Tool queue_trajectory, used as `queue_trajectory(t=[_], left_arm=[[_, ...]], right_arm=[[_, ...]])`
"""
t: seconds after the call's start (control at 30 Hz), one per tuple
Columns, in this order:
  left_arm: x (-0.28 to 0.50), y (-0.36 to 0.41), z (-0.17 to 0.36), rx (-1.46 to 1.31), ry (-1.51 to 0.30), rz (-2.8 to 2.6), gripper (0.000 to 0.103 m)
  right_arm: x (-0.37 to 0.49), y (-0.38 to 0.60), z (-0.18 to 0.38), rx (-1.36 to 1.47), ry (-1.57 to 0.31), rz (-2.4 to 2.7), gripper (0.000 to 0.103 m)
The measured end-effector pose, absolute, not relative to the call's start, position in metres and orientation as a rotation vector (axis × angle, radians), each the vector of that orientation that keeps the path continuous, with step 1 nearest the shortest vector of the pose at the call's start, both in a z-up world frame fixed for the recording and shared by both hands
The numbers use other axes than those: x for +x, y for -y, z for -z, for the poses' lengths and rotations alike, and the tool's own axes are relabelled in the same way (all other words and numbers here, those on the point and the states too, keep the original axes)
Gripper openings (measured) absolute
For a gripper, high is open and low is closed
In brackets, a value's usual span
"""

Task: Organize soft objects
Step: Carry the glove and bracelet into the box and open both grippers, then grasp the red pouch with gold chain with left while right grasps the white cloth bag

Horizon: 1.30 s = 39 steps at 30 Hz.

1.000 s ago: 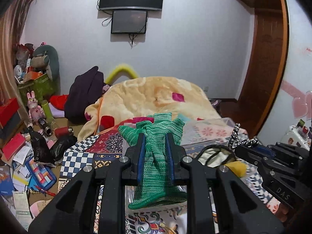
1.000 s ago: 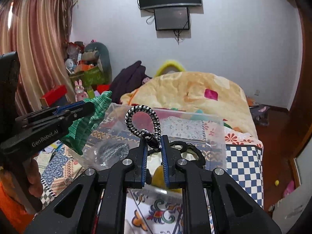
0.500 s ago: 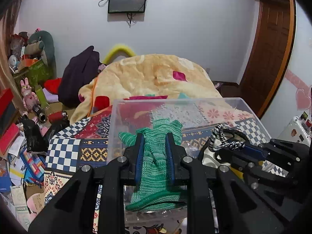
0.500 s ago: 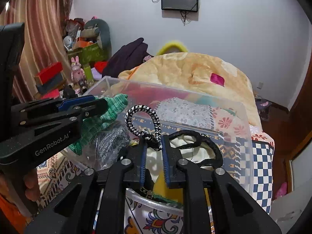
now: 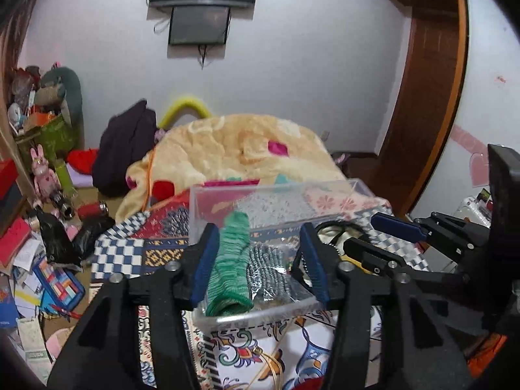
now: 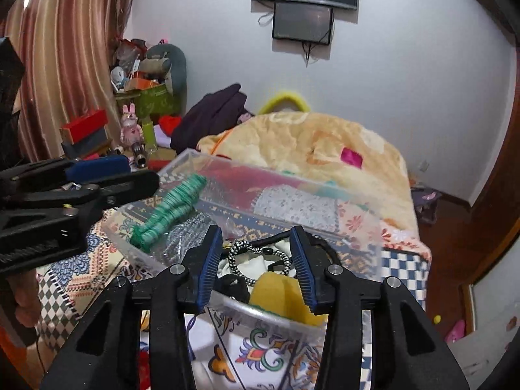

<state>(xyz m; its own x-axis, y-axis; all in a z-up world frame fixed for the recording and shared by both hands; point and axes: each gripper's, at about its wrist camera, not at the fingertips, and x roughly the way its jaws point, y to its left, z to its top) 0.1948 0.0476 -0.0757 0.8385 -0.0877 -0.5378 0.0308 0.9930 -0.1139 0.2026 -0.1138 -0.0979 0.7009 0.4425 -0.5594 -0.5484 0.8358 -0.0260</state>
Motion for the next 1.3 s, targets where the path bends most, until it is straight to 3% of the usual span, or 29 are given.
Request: queue_trajectory(t=[0.33, 0.7, 1.0, 1.3], left_arm=[[0.138, -0.047, 0.061, -0.08, -0.528, 0.078, 0.067], [0.106, -0.028, 0.111, 0.011, -0.686, 0.106, 0.069], [0.097, -0.029, 0.17, -0.102, -0.84, 0.114, 0.069], [0.102, -0.015, 0.193, -0.104, -0.879, 0.121, 0.069]], right_arm=[[0.161, 0.144, 0.083, -0.142, -0.502, -0.571, 0.059], [0.124, 0.144, 0.125, -0.19, -0.602, -0.605, 0.059], [0.115, 0.136, 0.177, -0.153, -0.778, -0.653, 0.059], [0.106, 0.144, 0.199, -0.134, -0.825, -0.627, 0.059]])
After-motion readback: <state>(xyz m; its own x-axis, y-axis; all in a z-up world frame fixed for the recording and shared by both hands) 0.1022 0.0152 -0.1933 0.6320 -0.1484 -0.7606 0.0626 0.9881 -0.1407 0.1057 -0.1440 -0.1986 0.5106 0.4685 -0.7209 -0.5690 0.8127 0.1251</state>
